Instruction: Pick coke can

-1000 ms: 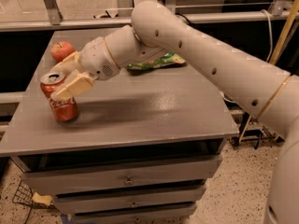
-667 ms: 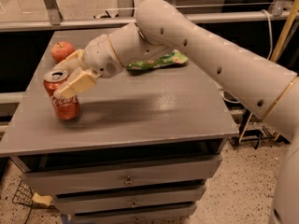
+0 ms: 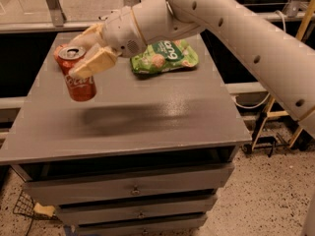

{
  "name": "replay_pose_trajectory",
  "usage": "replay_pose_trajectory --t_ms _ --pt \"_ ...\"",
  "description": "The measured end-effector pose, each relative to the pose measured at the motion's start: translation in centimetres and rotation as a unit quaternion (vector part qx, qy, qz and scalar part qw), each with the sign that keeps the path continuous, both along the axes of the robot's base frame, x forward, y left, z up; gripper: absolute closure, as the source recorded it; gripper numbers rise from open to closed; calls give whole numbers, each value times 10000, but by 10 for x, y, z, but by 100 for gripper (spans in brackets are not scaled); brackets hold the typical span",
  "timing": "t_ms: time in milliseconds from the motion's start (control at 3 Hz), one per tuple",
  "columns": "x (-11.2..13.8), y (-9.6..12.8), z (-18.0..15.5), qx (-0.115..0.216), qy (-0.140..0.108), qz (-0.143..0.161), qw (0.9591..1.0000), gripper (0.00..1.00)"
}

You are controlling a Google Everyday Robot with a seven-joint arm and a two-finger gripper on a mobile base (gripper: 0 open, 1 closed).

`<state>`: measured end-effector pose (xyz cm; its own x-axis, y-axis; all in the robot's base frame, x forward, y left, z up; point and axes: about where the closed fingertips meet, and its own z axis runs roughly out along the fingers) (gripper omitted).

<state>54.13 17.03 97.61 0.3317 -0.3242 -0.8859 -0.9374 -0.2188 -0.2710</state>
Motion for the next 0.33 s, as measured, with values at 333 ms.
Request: replay_pose_trajectory --t_ms 333 --pt "4 -5 11 103 -71 27 9999 100"
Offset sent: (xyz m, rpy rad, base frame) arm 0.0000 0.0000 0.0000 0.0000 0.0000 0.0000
